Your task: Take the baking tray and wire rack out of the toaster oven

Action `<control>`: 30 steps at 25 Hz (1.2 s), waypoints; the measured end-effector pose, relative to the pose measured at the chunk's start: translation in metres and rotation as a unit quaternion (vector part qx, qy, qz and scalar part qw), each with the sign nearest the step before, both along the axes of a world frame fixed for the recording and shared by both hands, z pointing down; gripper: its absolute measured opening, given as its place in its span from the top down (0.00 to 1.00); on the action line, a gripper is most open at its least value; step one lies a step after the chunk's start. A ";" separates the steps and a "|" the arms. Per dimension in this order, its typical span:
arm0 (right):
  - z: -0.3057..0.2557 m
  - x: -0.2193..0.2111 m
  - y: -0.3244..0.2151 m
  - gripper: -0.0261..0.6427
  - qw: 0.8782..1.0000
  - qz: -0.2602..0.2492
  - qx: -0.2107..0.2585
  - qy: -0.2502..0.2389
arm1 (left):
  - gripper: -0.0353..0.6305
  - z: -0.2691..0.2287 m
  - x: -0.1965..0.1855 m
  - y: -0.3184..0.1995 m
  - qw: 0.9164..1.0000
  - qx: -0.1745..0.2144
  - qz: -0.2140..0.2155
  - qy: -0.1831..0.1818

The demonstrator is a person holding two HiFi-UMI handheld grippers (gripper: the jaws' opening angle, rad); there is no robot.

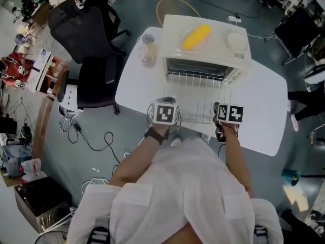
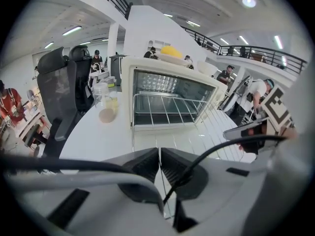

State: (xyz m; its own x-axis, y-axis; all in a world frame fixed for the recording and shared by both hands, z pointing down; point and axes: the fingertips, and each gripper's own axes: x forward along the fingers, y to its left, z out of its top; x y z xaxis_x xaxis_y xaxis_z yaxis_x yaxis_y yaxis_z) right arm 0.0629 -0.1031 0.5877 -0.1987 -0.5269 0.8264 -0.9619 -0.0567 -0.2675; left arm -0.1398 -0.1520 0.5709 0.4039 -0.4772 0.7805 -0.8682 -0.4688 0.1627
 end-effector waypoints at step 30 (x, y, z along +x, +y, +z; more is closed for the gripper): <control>0.015 0.182 0.119 0.95 0.991 0.133 -0.028 -0.013 | 0.92 0.002 0.201 0.066 0.992 -0.013 0.129 0.006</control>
